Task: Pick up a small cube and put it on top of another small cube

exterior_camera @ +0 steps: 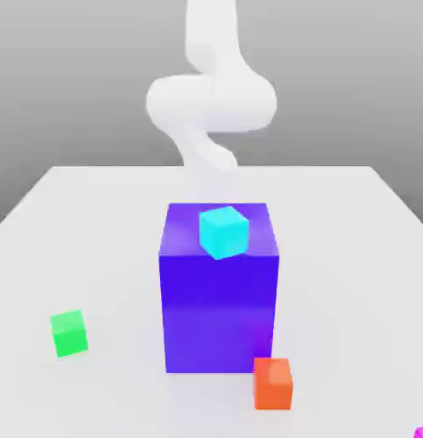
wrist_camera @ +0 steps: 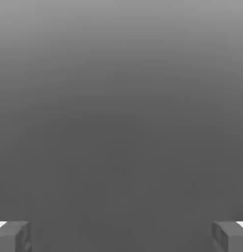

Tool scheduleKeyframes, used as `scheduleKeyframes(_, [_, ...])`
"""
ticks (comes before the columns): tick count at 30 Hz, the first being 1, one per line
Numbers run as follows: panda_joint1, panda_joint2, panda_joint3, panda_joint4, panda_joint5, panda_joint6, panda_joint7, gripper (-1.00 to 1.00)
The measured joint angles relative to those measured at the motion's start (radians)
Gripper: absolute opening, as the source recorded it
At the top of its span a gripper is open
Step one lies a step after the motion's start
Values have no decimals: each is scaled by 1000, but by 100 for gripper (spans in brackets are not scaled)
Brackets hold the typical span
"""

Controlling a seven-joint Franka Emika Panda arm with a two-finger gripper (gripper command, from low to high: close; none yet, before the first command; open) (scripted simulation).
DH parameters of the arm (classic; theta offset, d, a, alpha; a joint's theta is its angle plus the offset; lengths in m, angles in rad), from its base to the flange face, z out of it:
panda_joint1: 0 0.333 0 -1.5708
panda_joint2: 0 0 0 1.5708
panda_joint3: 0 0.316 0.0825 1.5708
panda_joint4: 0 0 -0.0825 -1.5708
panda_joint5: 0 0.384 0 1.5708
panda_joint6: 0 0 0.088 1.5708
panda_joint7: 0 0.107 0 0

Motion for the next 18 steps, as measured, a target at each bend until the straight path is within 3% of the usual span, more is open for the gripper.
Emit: scheduleKeyframes(18, [42,659,209,143,-158,100,237,0])
